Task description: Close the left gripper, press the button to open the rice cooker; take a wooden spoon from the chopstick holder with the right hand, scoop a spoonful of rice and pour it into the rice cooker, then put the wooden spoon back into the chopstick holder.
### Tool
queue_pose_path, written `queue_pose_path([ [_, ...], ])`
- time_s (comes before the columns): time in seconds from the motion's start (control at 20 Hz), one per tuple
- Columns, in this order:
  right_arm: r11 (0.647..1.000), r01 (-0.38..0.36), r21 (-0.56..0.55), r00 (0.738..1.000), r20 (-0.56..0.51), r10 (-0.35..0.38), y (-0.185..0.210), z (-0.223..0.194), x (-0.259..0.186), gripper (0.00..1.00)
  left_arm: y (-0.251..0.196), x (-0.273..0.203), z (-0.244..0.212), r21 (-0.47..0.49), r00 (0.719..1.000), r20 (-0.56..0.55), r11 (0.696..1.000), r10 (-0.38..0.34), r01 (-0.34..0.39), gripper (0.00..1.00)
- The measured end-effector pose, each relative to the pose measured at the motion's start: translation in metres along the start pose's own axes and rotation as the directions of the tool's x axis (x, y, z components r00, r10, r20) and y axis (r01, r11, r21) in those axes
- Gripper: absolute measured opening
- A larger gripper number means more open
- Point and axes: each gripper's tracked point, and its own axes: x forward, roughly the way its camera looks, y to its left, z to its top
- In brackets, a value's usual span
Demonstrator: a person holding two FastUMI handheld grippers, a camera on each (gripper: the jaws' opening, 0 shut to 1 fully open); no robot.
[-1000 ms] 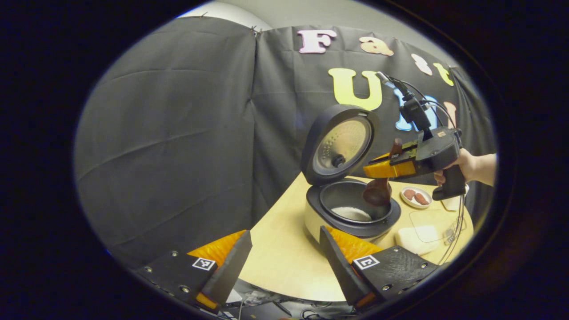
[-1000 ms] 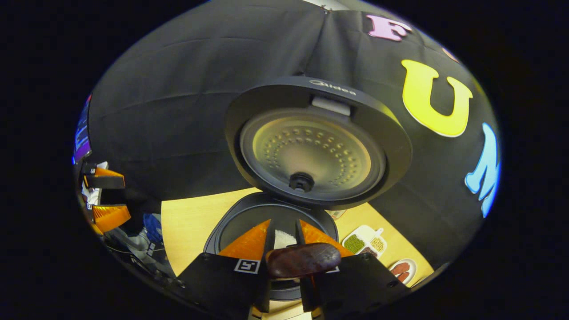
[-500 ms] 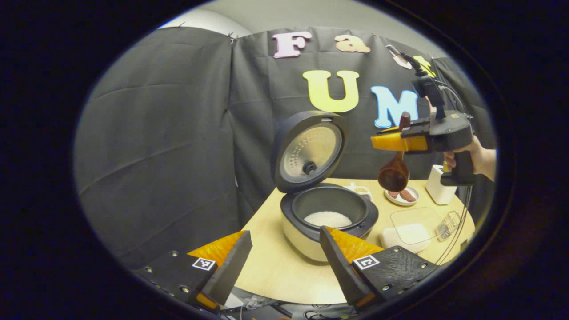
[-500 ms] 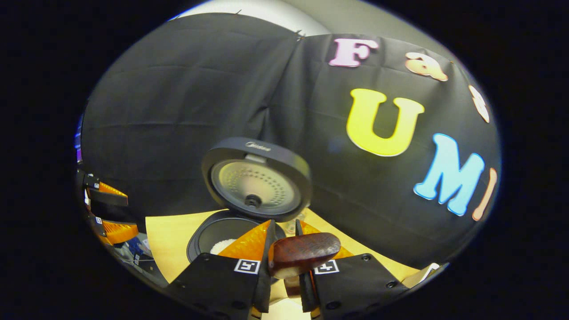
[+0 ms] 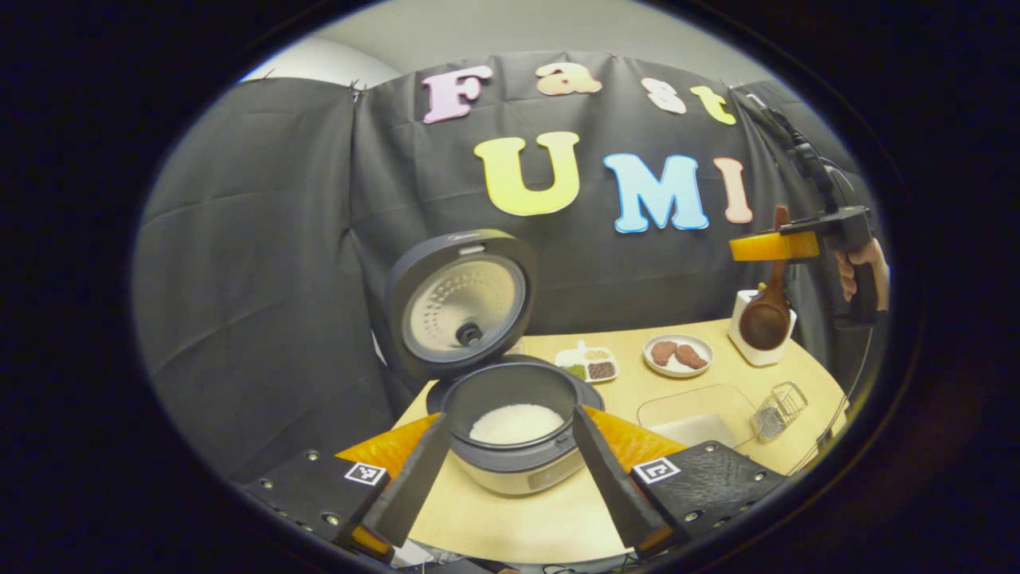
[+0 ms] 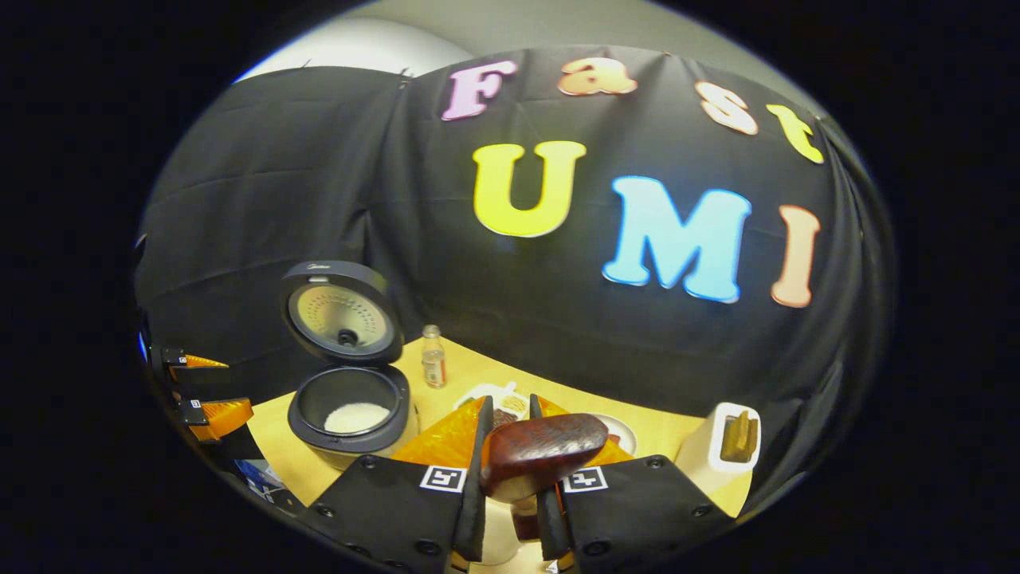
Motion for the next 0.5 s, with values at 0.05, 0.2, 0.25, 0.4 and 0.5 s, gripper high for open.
queue_pose_path([
  [0.05,0.999,0.024,0.029,1.000,-0.005,-0.024,-0.013,-0.003,-0.008,0.26,-0.012,-0.001,0.004,-0.009,1.000,0.004,1.000,-0.012,0.012,0.96],
  [0.2,0.987,0.095,0.129,0.995,-0.026,-0.093,-0.059,-0.026,-0.037,0.26,-0.046,-0.006,0.009,-0.047,0.999,-0.008,0.998,-0.042,0.041,0.95],
  [0.25,0.976,0.121,0.179,0.993,-0.039,-0.116,-0.071,-0.038,-0.043,0.26,-0.053,-0.011,0.013,-0.043,0.999,-0.009,0.998,-0.041,0.040,0.95],
  [0.4,0.929,0.137,0.344,0.990,-0.089,-0.113,-0.091,-0.080,-0.060,0.26,-0.070,-0.020,0.017,-0.008,1.000,-0.017,1.000,-0.015,0.015,0.96],
  [0.5,0.888,0.145,0.437,0.986,-0.138,-0.093,-0.103,-0.113,-0.067,0.27,-0.083,-0.027,0.021,-0.033,1.000,-0.023,0.999,-0.005,0.005,0.96],
])
